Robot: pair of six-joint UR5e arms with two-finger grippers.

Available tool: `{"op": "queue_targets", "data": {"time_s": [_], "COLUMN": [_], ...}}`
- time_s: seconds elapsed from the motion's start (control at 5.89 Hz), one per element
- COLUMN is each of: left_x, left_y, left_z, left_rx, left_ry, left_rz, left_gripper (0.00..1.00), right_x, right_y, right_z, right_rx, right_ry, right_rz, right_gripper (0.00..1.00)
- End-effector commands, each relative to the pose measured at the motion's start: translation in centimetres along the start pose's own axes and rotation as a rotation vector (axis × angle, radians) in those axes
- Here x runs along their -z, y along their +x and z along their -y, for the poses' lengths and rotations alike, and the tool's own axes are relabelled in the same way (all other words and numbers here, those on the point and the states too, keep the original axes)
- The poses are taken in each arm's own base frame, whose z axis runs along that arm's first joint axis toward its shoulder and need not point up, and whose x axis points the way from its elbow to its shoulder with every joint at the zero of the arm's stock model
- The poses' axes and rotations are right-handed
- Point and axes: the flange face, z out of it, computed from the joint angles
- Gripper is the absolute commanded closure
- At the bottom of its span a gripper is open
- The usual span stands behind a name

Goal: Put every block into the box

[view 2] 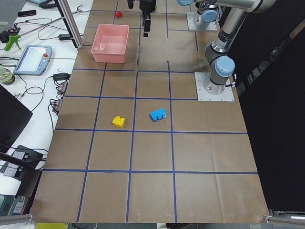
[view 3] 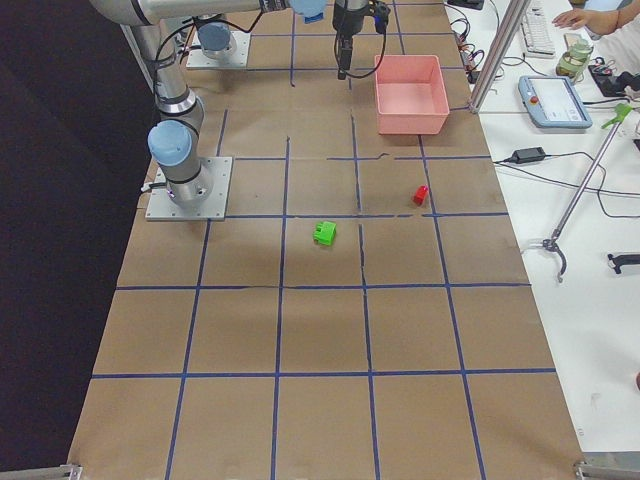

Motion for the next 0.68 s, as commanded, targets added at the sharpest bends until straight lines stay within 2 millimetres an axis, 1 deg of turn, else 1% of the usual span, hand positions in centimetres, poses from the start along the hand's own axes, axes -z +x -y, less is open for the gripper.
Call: {"op": "queue_targets", "data": {"time_s": [0.0,0.17,0.34,0.51], "left_x": [-3.8,-10.4,-15.6,-19.8], "left_y": [-11.9,-17.8,-19.5,-21.0], "left_z": [1.0,-0.2,-0.9,-2.4], "left_rx": [0.251,0.375,0.405,0.411], "left_ry": [-0.075,-0.194,-0.250,-0.267], "left_rz": [0.013,-0.012,-0.029,-0.050], "left_gripper": [0.01,0.01,0.01,0.01], "right_x": [0.0,0.1,0.2,-0.1], "right_y": [-0.1,0.0,0.3,1.0], "right_z": [0.0,0.1,0.3,0.7], "right_rx": [0.015,0.172,0.289,0.383], "right_ry": [-0.004,0.008,0.014,0.012], "right_rz": [0.006,0.007,-0.006,-0.004], "right_gripper": [0.00,0.00,0.00,0.00]}}
